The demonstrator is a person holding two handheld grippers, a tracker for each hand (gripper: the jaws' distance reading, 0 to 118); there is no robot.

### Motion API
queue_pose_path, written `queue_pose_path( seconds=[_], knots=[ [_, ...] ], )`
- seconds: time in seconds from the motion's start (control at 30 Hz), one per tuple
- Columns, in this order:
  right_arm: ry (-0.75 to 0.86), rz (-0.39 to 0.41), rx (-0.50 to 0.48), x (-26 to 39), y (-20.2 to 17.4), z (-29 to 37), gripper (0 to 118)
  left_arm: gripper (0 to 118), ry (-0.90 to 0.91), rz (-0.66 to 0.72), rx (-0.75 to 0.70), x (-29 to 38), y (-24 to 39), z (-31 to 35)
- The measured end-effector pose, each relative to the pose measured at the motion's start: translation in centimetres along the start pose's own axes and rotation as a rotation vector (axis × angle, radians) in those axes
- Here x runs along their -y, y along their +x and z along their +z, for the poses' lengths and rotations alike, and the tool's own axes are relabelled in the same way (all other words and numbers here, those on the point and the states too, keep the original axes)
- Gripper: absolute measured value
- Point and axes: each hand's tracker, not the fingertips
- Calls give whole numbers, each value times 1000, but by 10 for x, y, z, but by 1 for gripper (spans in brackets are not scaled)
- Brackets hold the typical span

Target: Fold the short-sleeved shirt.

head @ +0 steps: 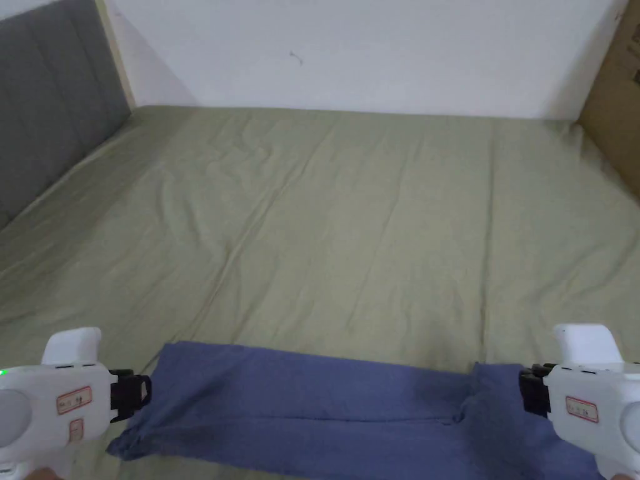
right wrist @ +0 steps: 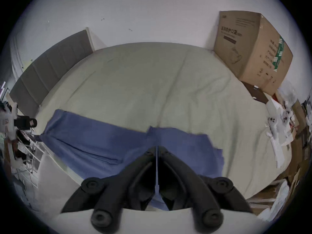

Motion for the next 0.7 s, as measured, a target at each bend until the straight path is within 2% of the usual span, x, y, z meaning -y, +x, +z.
queue_pose_path(
  seconds=[0.07,0.1,0.13,0.17,0.2,0.23,0.27,0.3,0.47,0.6,0.63,0.67,0.7],
  knots=[
    [-4,-26,-42,-2,-15,-8,1,4,31,112,64,2,-20,1],
    [-8,-20,-58,-3,-22,-13,1,16,30,176,95,2,-32,-1],
    [-34,7,-80,-5,-32,-18,1,45,9,256,119,3,-45,-4],
    [-43,28,-89,-7,-42,-22,1,62,-11,307,133,2,-51,-6],
    [-44,40,-95,-9,-50,-25,1,70,-29,321,150,4,-58,-11],
    [-48,57,-109,-11,-55,-33,1,70,-39,334,160,9,-65,-17],
    [-44,64,-116,-13,-64,-36,1,87,-48,336,147,12,-67,-22],
    [-42,66,-121,-15,-72,-39,1,92,-56,342,152,14,-68,-26],
    [-61,93,-166,-22,-104,-59,1,97,-130,453,243,28,-77,-65],
    [-78,117,-184,-24,-121,-69,1,97,-80,532,327,23,-82,-71],
    [-85,118,-191,-23,-126,-71,1,86,-70,547,356,22,-84,-73],
    [-99,116,-195,-23,-128,-75,1,61,-62,569,365,21,-84,-76],
    [-105,114,-194,-23,-130,-78,1,30,-59,584,366,16,-83,-81]
  ],
)
